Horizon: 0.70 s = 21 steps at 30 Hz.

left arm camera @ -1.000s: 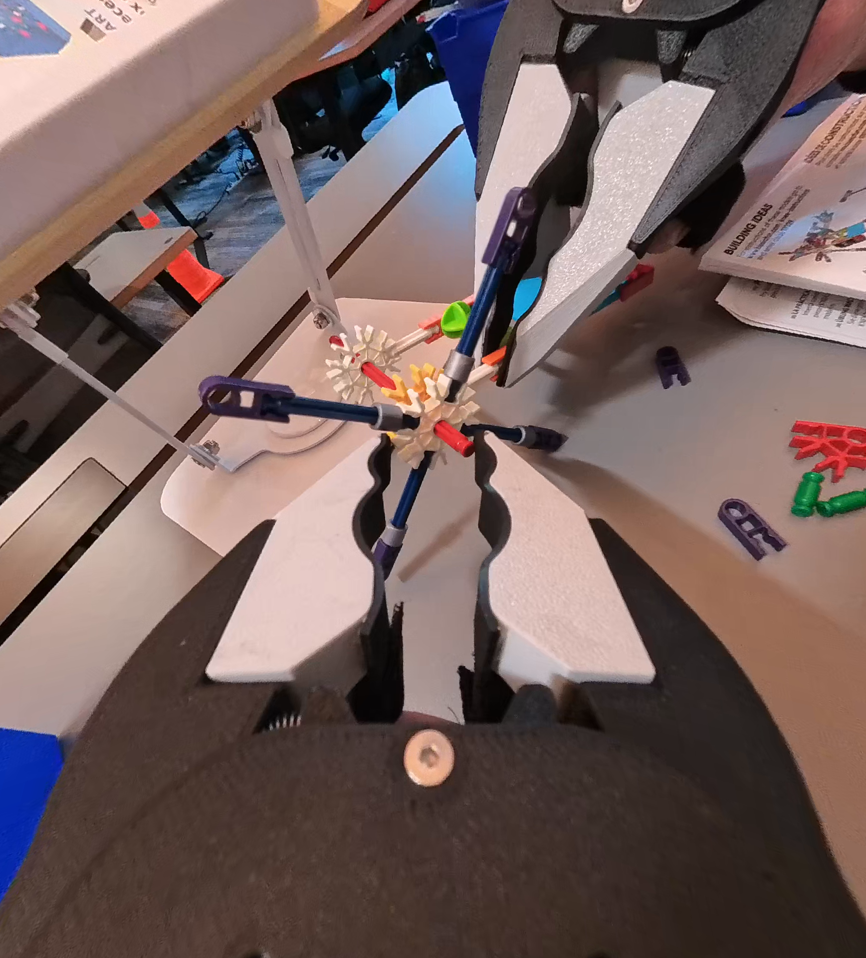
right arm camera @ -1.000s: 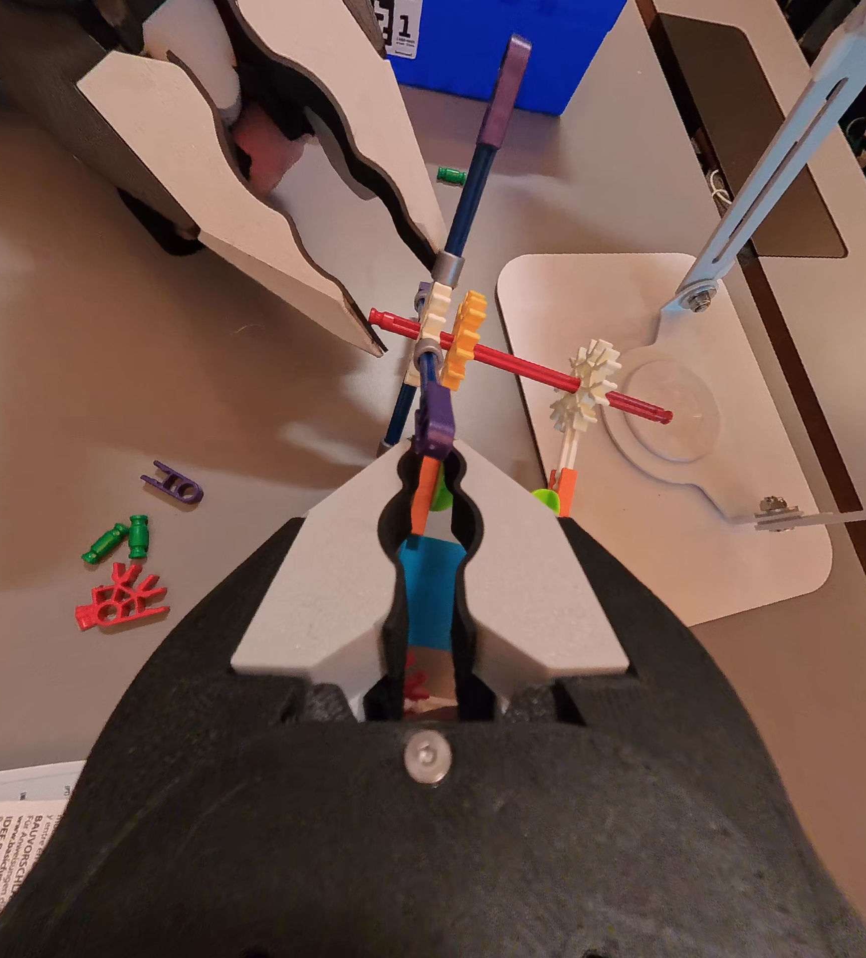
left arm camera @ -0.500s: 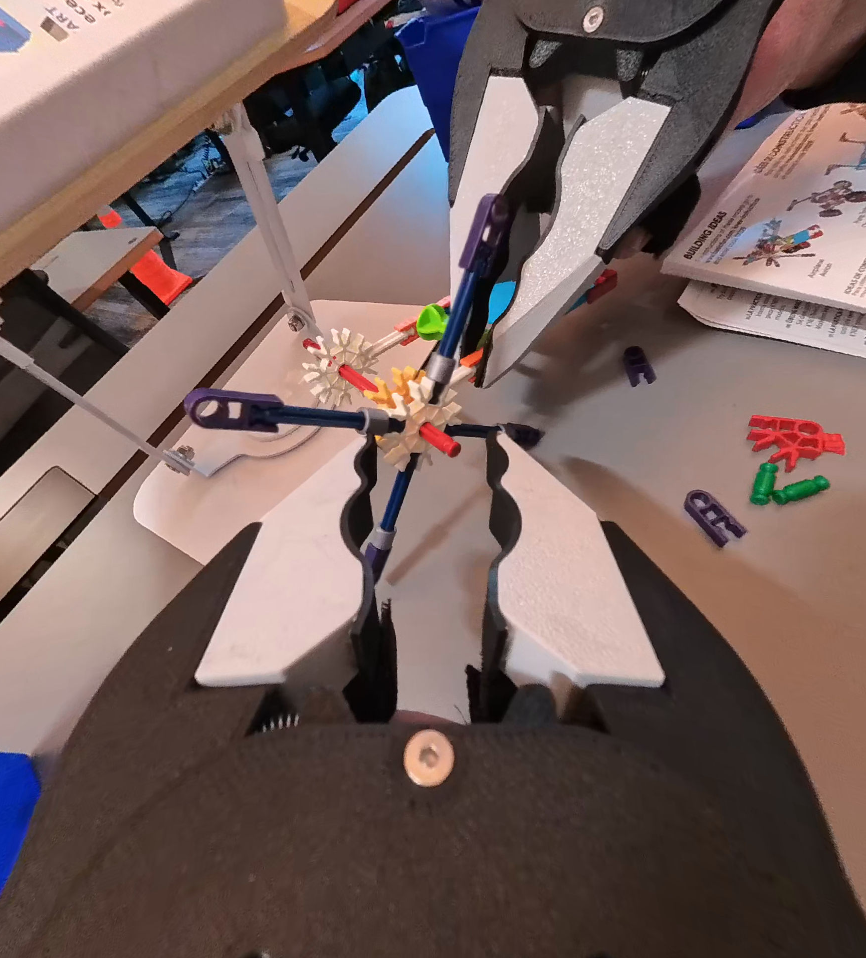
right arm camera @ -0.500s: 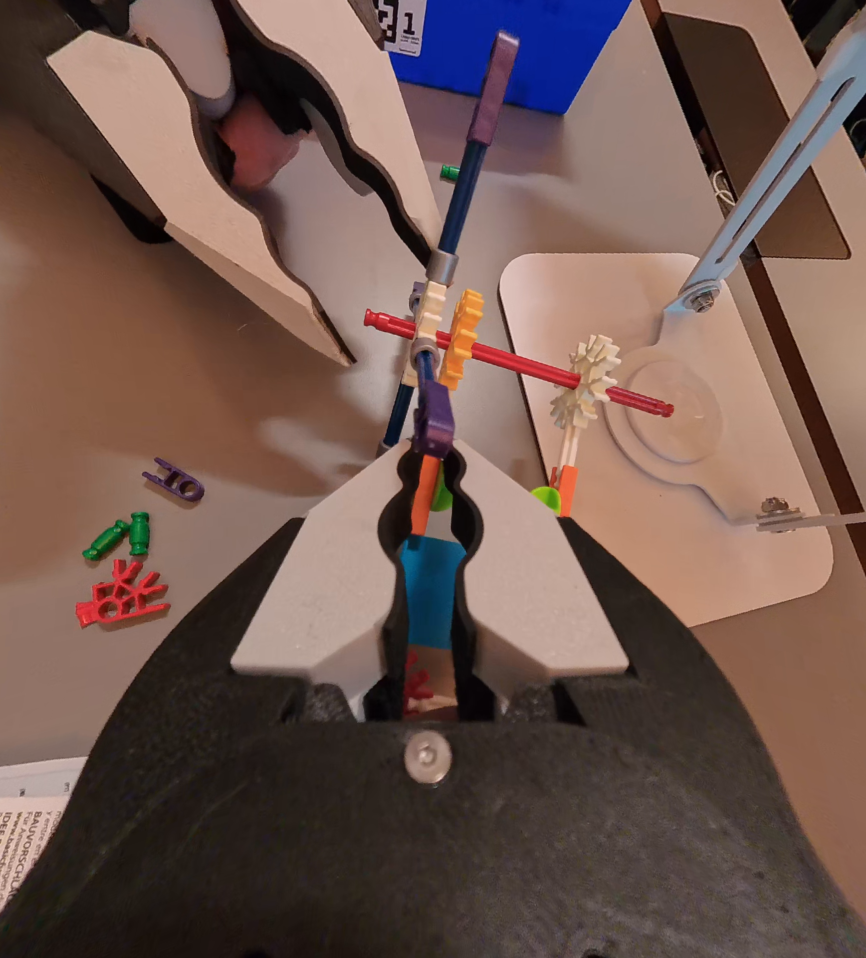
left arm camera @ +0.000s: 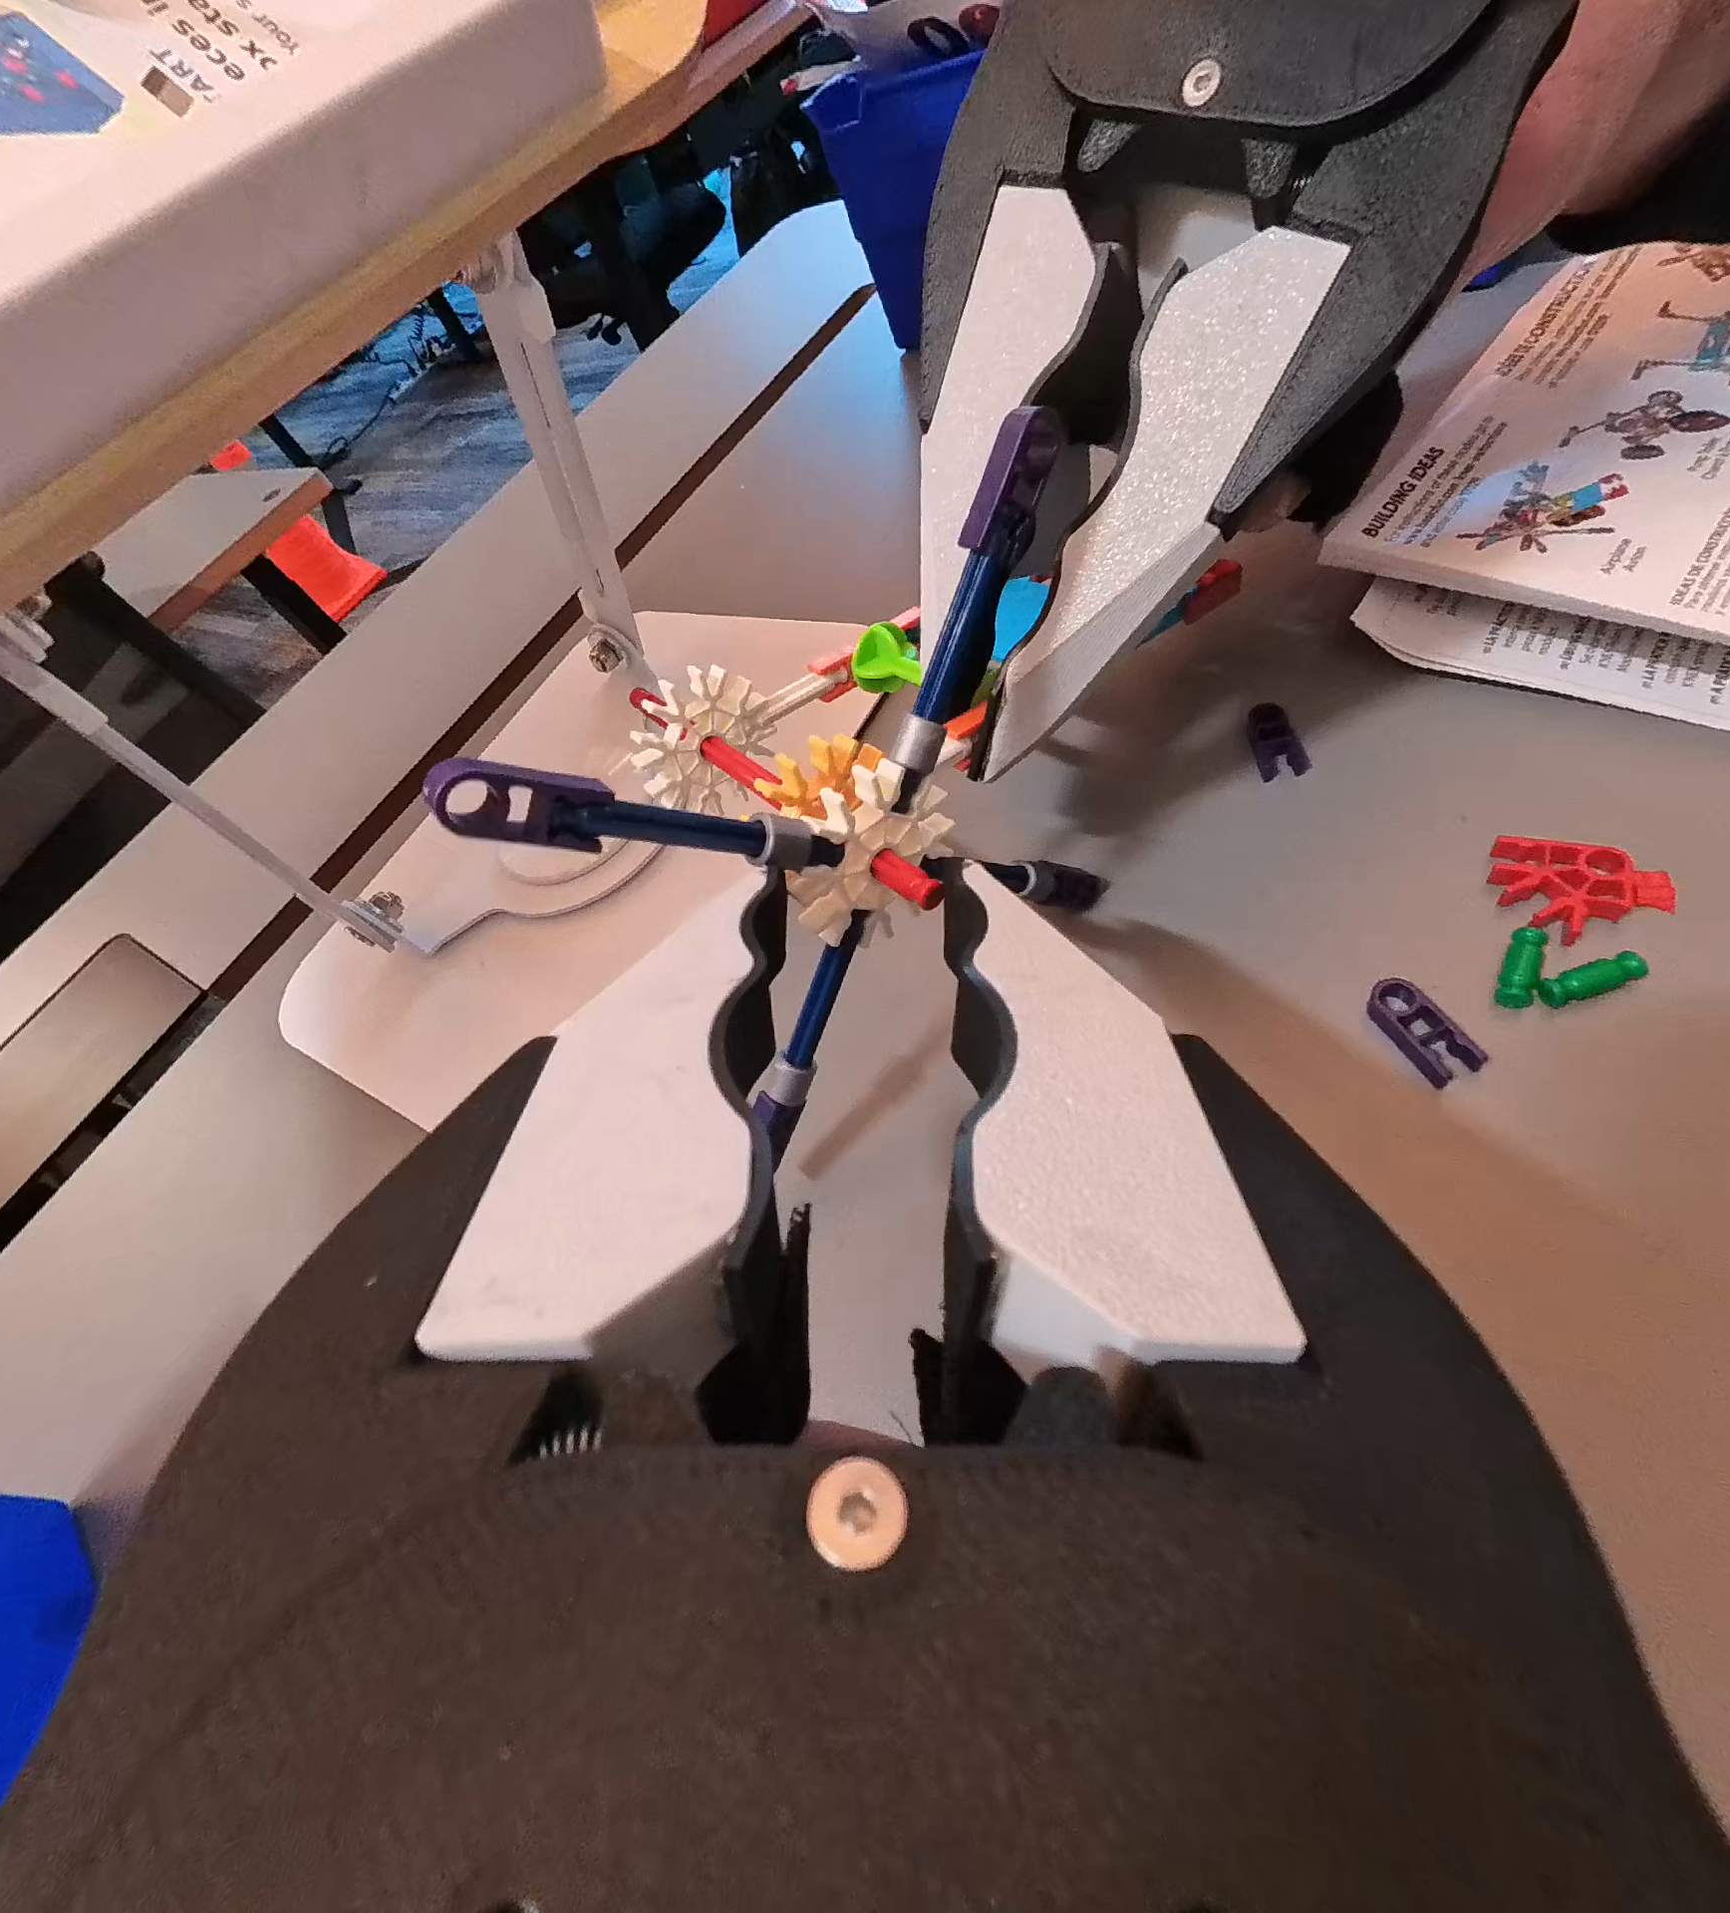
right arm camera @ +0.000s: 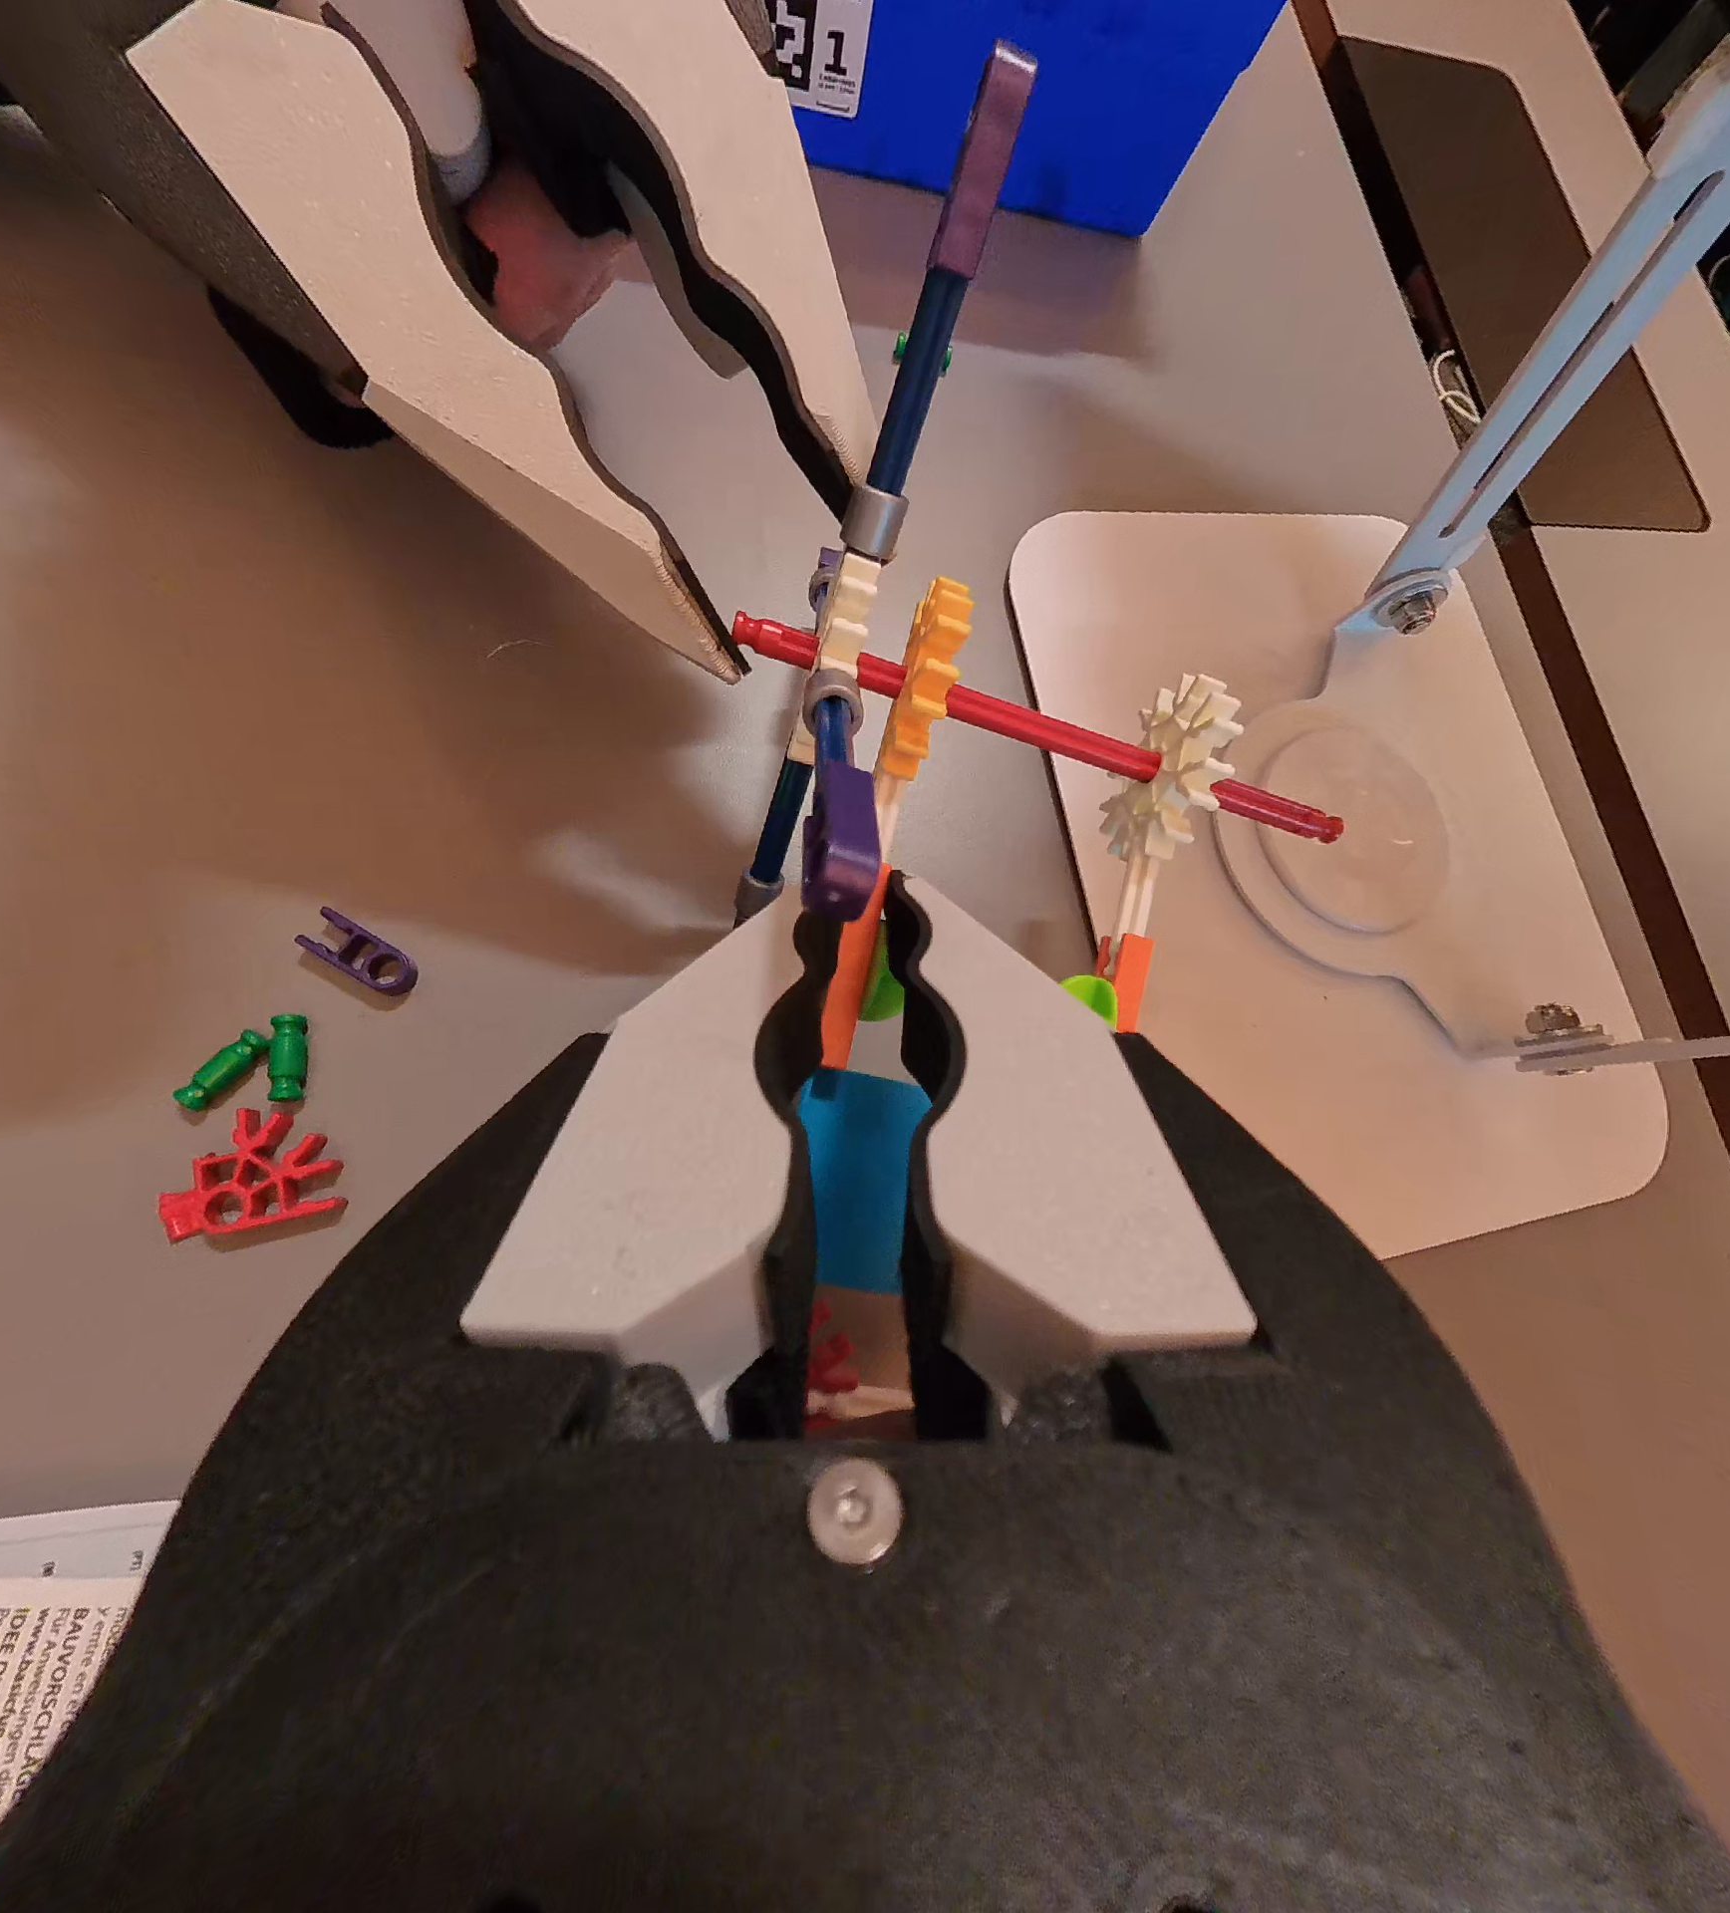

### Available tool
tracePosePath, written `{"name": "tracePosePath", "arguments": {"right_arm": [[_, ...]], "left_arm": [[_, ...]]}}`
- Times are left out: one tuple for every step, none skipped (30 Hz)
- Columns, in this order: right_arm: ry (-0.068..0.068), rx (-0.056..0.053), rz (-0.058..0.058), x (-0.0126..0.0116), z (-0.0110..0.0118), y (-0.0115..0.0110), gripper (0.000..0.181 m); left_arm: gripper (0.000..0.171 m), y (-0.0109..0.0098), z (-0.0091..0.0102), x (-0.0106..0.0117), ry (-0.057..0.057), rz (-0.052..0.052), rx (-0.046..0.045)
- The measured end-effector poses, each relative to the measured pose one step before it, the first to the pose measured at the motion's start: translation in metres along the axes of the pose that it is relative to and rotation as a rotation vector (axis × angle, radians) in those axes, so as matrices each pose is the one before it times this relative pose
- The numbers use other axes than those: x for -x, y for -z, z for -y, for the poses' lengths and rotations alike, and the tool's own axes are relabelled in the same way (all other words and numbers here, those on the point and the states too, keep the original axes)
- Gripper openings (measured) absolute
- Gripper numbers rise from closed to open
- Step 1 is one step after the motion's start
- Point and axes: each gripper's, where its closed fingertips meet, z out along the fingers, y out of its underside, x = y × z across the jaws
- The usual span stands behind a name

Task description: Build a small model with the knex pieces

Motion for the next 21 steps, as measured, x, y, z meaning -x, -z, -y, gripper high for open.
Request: {"name": "tracePosePath", "arguments": {"right_arm": [[-0.0002,-0.0003,0.0007,0.00019,0.00011,0.00008,0.006],[0.0002,-0.0003,0.0003,0.00000,0.00012,0.00004,0.006],[0.0005,-0.0001,0.0003,0.00019,0.00001,0.00006,0.006],[0.0005,-0.0004,0.0007,0.00016,0.00019,0.00000,0.006],[-0.0001,-0.0002,0.0004,0.00015,0.00009,0.00009,0.006],[0.0001,0.0002,-0.0001,-0.00001,0.00011,0.00001,0.006],[0.0003,0.0005,-0.0003,0.00005,0.00000,0.00000,0.006],[-0.0003,0.0006,-0.0001,0.00000,0.00014,0.00010,0.006],[-0.0006,0.0003,-0.0002,-0.00002,0.00010,0.00015,0.006],[-0.0007,0.0000,-0.0008,-0.00006,0.00015,-0.00001,0.006],[-0.0003,0.0000,-0.0006,-0.00006,0.00014,0.00000,0.006],[0.0006,0.0011,-0.0002,0.00010,-0.00009,-0.00009,0.006],[0.0001,0.0018,-0.0006,0.00001,-0.00026,-0.00014,0.006],[-0.0014,0.0013,-0.0014,-0.00019,-0.00005,-0.00024,0.006],[-0.0014,0.0006,-0.0015,-0.00025,-0.00008,-0.00016,0.006],[-0.0007,0.0003,-0.0011,-0.00018,0.00003,-0.00008,0.006],[-0.0012,0.0006,-0.0016,-0.00019,-0.00009,-0.00012,0.006],[-0.0023,0.0013,-0.0026,-0.00052,-0.00004,-0.00018,0.006],[-0.0019,0.0016,-0.0025,-0.00049,-0.00022,0.00001,0.006],[-0.0001,0.0005,-0.0009,-0.00010,-0.00014,-0.00003,0.006],[-0.0003,0.0001,-0.0007,-0.00017,0.00000,-0.00003,0.006]], "left_arm": [[0.027,0.00005,-0.00020,0.00031,0.0010,0.0012,0.00094],[0.027,0.00002,-0.00004,0.00013,-0.0002,0.0008,0.00030],[0.028,0.00019,-0.00005,0.00018,-0.0011,0.0008,-0.00025],[0.027,0.00015,0.00018,0.00036,-0.0012,0.0018,-0.00129],[0.027,0.00011,0.00011,0.00037,0.0017,0.0012,-0.00038],[0.027,0.00007,-0.00003,0.00011,0.0009,0.0001,-0.00057],[0.026,-0.00006,-0.00004,0.00011,-0.0016,0.0011,0.00011],[0.026,-0.00010,-0.00023,0.00029,-0.0021,0.0017,0.00073],[0.026,0.00002,-0.00019,0.00007,0.0013,-0.0004,-0.00007],[0.026,-0.00003,-0.00014,0.00009,0.0029,-0.0010,0.00001],[0.026,-0.00008,-0.00022,0.00011,0.0003,-0.0001,0.00081],[0.027,0.00000,-0.00043,-0.00043,-0.0008,-0.0027,0.00214],[0.027,-0.00007,-0.00030,-0.00098,-0.0007,-0.0057,0.00169],[0.027,0.00003,-0.00014,-0.00017,-0.0021,0.0004,0.00127],[0.027,-0.00005,-0.00035,0.00020,-0.0032,0.0032,0.00286],[0.027,-0.00013,-0.00013,0.00014,-0.0018,0.0026,0.00188],[0.027,-0.00010,-0.00007,0.00020,-0.0017,0.0020,0.00063],[0.027,-0.00017,-0.00026,0.00029,-0.0044,0.0035,0.00167],[0.027,-0.00012,-0.00045,0.00023,-0.0045,0.0033,0.00337],[0.027,-0.00014,-0.00047,-0.00006,-0.0032,0.0019,0.00256],[0.027,-0.00015,0.00005,0.00024,-0.0020,0.0030,0.00029]]}}
